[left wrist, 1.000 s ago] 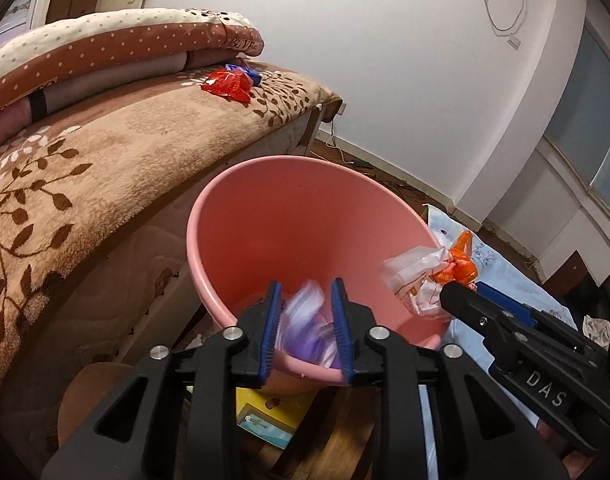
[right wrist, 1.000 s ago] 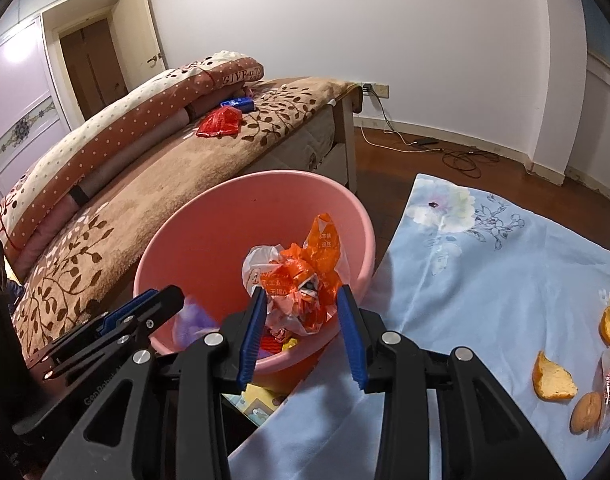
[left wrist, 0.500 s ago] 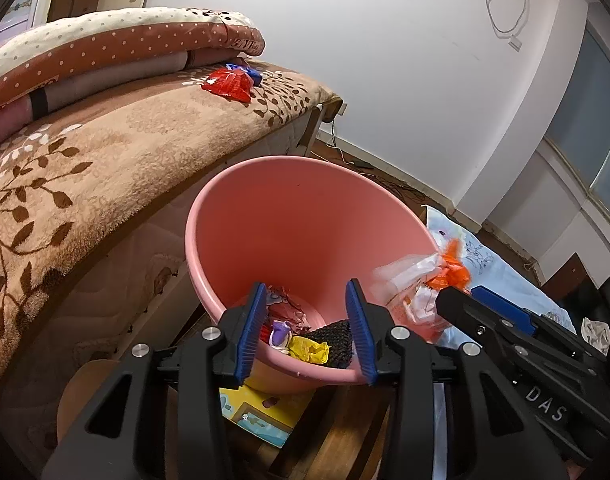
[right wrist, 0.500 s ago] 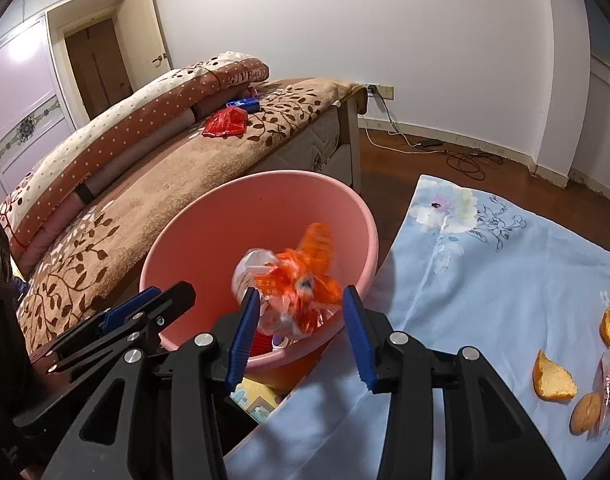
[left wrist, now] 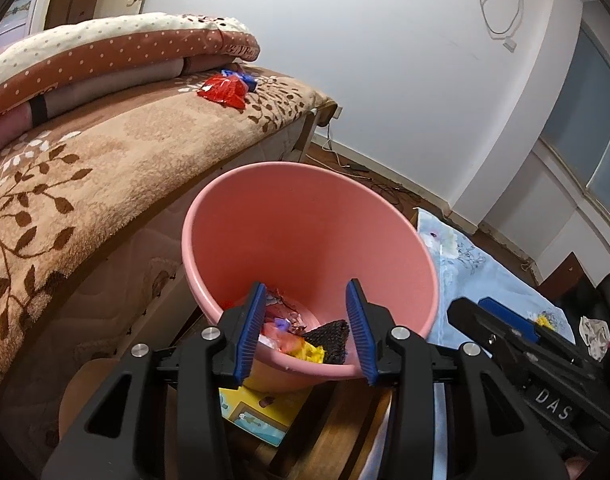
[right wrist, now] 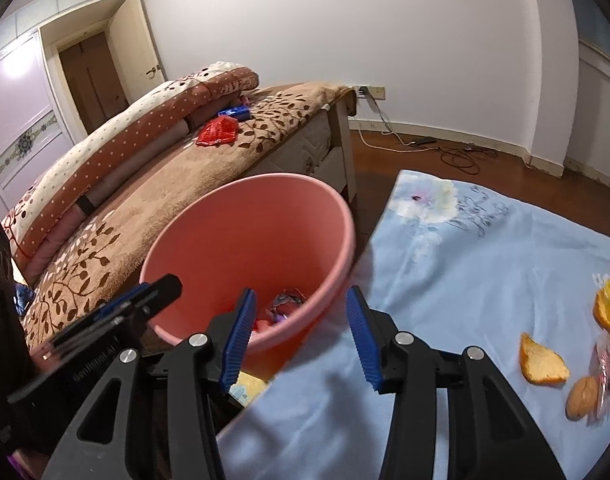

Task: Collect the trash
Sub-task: 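Open the right tool to drop the orange bag into the bucket, then move both open tools back over the remaining trash on the sheet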

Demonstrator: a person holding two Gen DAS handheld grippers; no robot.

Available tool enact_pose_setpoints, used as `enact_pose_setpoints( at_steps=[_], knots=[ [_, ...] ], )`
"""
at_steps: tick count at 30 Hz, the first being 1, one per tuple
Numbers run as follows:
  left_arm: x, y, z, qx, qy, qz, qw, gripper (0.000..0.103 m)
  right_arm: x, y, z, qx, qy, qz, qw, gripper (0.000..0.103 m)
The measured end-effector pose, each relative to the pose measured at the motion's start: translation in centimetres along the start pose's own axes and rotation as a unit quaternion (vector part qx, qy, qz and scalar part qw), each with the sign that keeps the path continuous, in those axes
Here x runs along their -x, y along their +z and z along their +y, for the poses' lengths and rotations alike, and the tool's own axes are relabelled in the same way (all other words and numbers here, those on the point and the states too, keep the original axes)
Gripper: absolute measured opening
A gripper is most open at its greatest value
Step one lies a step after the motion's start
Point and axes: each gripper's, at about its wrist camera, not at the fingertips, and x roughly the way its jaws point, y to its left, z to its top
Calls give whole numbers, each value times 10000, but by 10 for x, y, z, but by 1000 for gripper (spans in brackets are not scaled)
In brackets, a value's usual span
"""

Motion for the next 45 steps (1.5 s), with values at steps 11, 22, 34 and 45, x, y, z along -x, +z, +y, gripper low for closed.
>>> enact_pose_setpoints(
  at_steps=[11, 22, 34, 45],
  knots=[
    [9, -6, -27, -359, -192, -67, 9991, 42, 50, -40, -56, -341, -505, -144, 9980, 46],
    [14, -23, -64, -842, -411, 63, 9956, 42, 127, -95, -142, -1149, -1424, -498, 9819, 46],
    [19, -43, -95, -1288, -533, 180, 9901, 42, 163, -131, -198, -1909, -1803, -659, 9627, 46],
    [14, -54, -117, -1604, -685, 309, 9842, 42, 166, -136, -211, -2102, -1704, -728, 9599, 46]
  ],
)
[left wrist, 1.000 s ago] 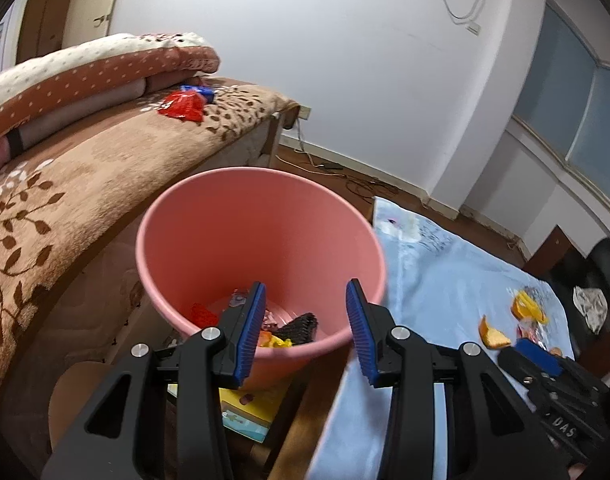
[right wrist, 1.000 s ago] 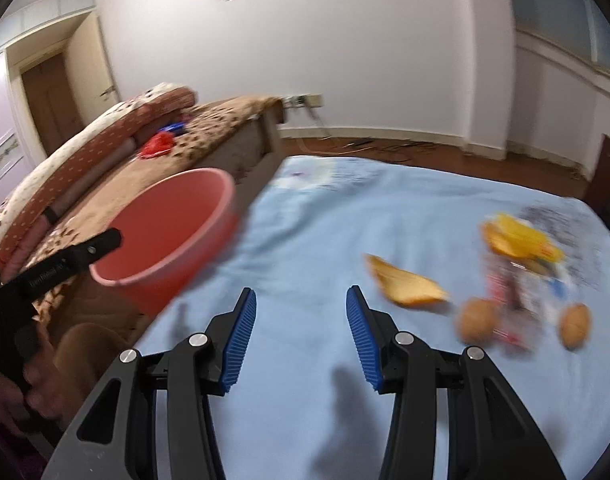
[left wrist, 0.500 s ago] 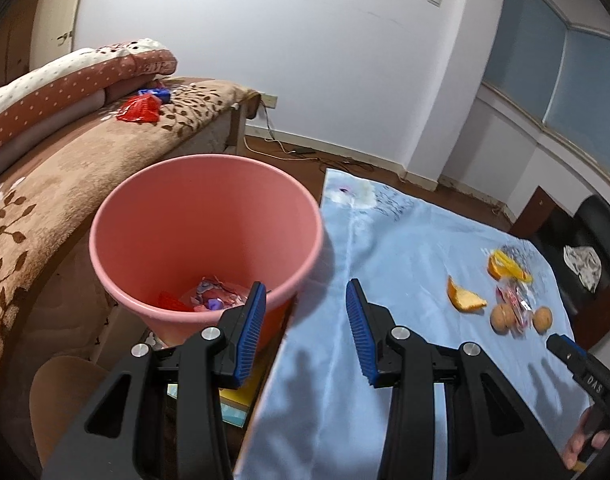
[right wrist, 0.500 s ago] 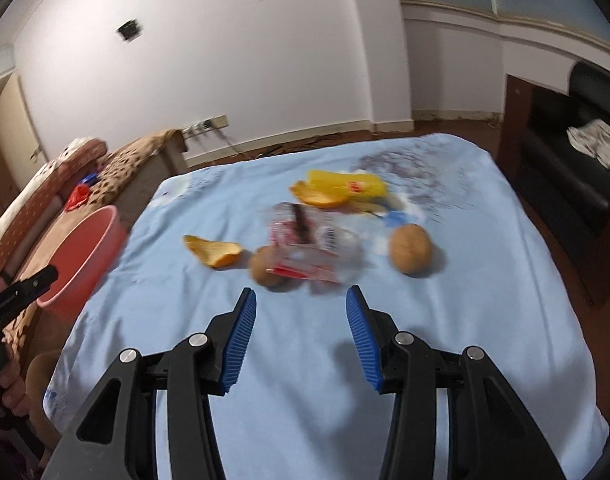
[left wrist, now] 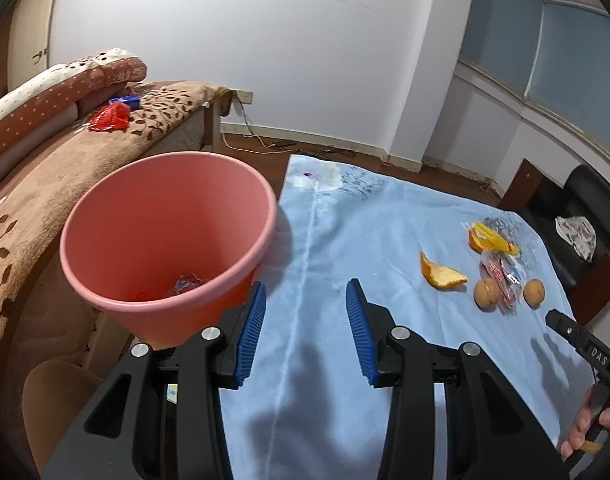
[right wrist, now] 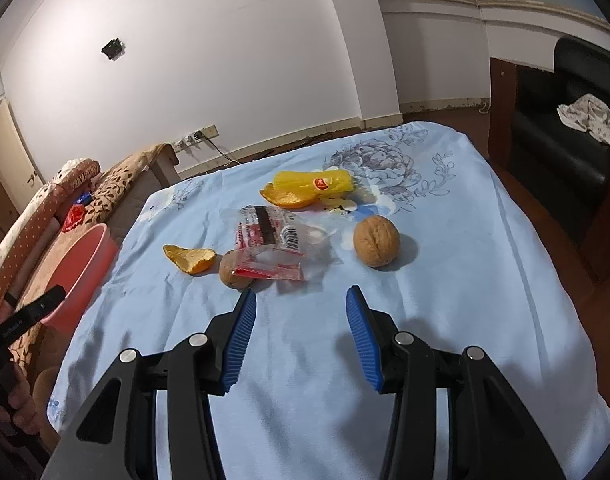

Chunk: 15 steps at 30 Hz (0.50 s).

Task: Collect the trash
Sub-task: 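Move both open tools back over the remaining trash on the sheet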

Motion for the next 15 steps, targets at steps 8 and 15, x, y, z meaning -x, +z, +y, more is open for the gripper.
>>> enact_pose_setpoints(
  at_steps=[8, 15],
  knots=[
    [-8, 5, -23, -259, -300, 39, 9992, 42, -10, 18, -3, -303, 347, 14, 9989, 46],
    [-25, 20, -45, -333, -821, 314, 9956, 42, -40, 43, 8, -274, 392, 111, 9988, 46]
  ],
)
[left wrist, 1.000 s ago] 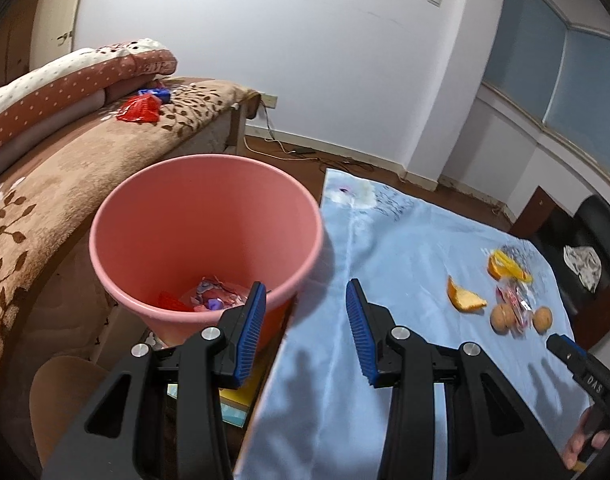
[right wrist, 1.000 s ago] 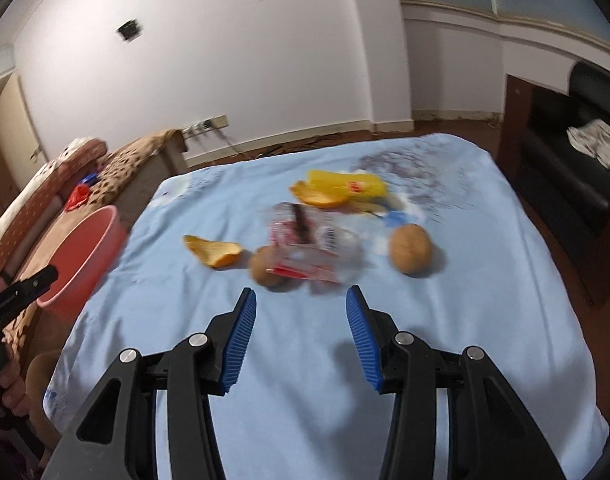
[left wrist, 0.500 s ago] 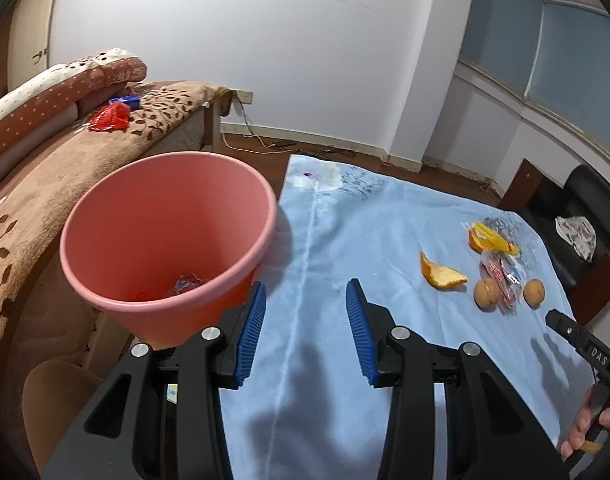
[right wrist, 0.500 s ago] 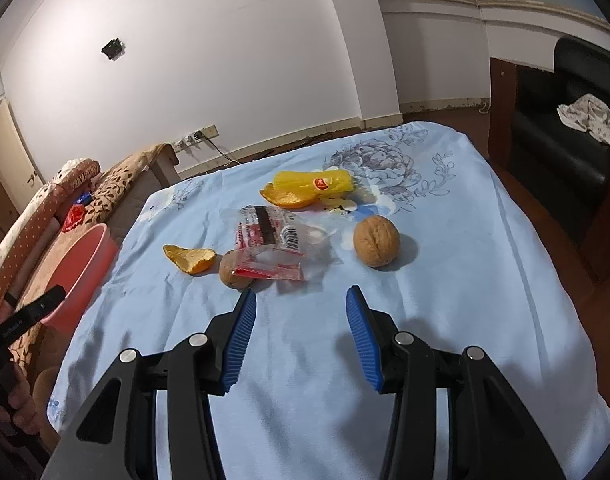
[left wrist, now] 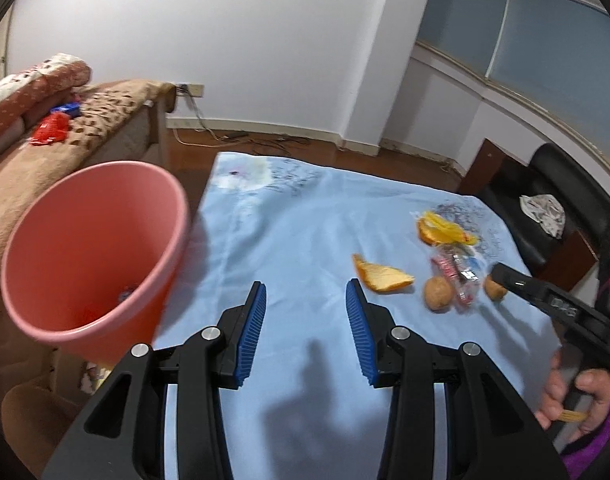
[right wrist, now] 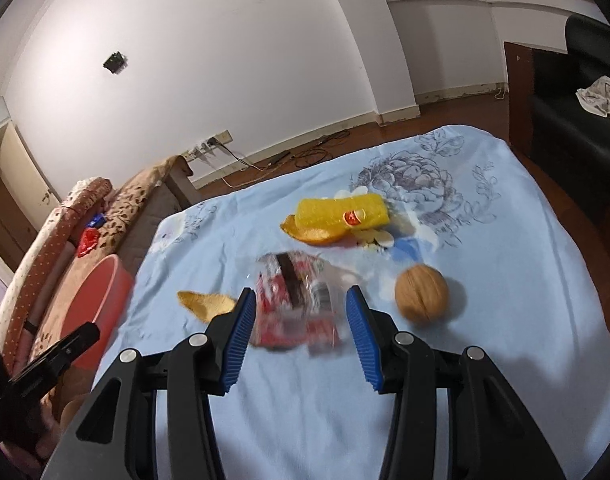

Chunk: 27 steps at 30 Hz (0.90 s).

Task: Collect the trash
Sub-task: 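Move both open tools back over the remaining trash on the sheet, then grasp the clear red-labelled packet with the right tool while the left tool grasps the bread crust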

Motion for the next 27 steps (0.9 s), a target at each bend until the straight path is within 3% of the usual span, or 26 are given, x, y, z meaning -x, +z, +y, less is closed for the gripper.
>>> enact_pose_setpoints(
  at_steps=[8, 15, 21, 24, 27],
  knots=[
    [-39, 14, -30, -488, -229, 280, 9982, 42, -40, 3, -12, -297, -173, 478, 9983, 46],
    [-84, 16, -29, -185, -284, 819, 9961, 42, -48, -1, -22, -376, -170, 606, 9973, 45],
    [-104, 15, -32, -143, -213, 914, 9955, 42, -46, -6, -17, -172, -87, 537, 9984, 27],
    [-111, 14, -32, -94, -211, 960, 9951, 25, -44, -8, -11, 18, -90, 433, 9990, 17],
    [-112, 14, -31, -44, -248, 965, 9950, 12, -42, -8, -9, 62, -78, 400, 9991, 16]
  ],
)
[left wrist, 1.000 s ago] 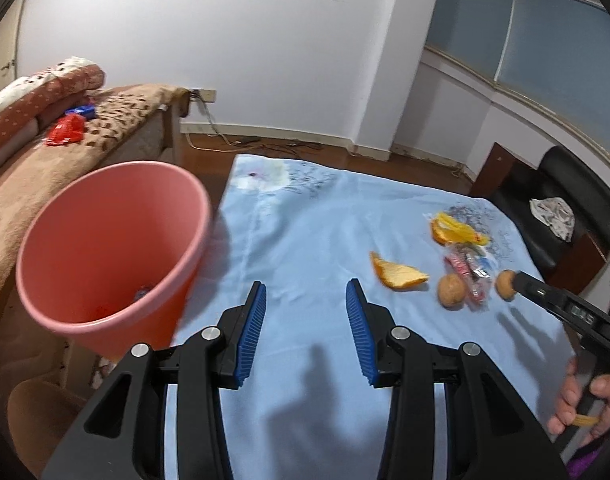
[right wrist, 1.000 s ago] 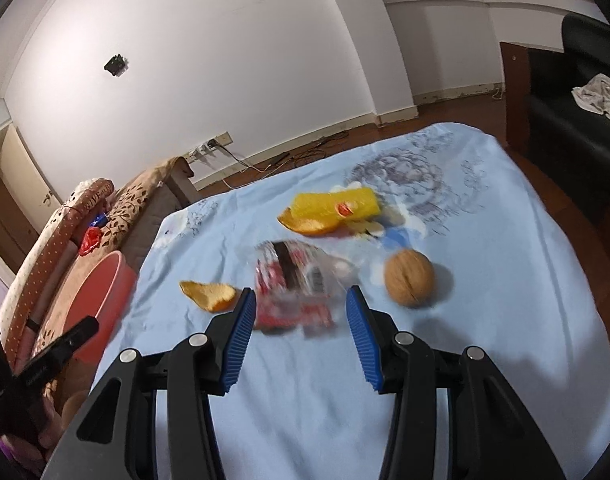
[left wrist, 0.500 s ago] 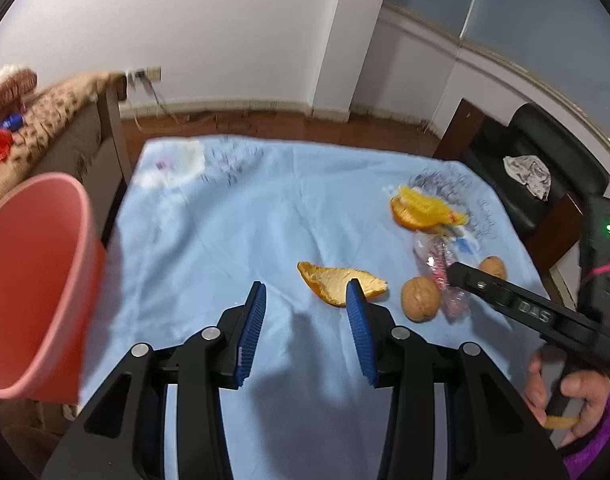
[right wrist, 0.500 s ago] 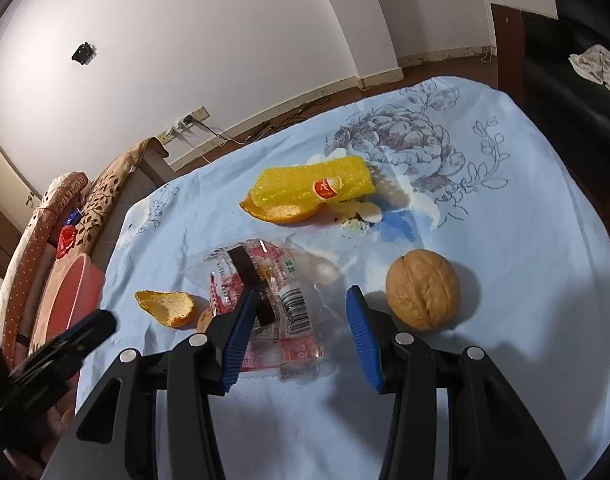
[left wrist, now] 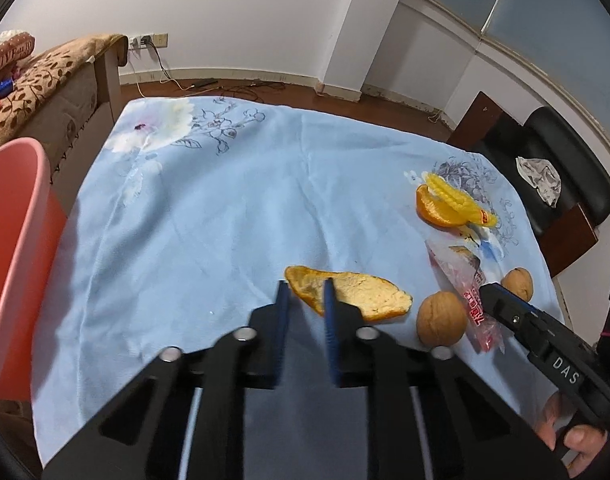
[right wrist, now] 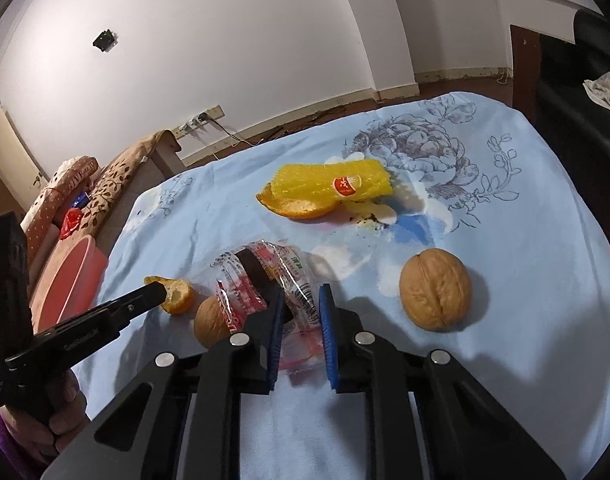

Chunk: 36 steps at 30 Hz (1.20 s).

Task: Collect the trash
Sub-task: 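Grasp the clear red-labelled packet with the right tool while the left tool grasps the bread crust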

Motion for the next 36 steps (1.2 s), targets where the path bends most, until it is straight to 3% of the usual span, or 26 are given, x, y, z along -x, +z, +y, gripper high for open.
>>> enact_pose_setpoints(
  at_steps=[4, 19, 36],
  knots=[
    [8, 0, -1, 3, -78, -140, 9999, 5, 3, 0, -6, -150, 66, -70, 9998, 9],
    [63, -7, 8, 10, -186, -752, 9970, 5, 46, -3, -5, -238, 82, -391, 9989, 3],
    [109, -23, 44, 389, -254, -1144, 9923, 5, 84, 3, 59, 375, 288, -708, 9964, 3]
  ],
)
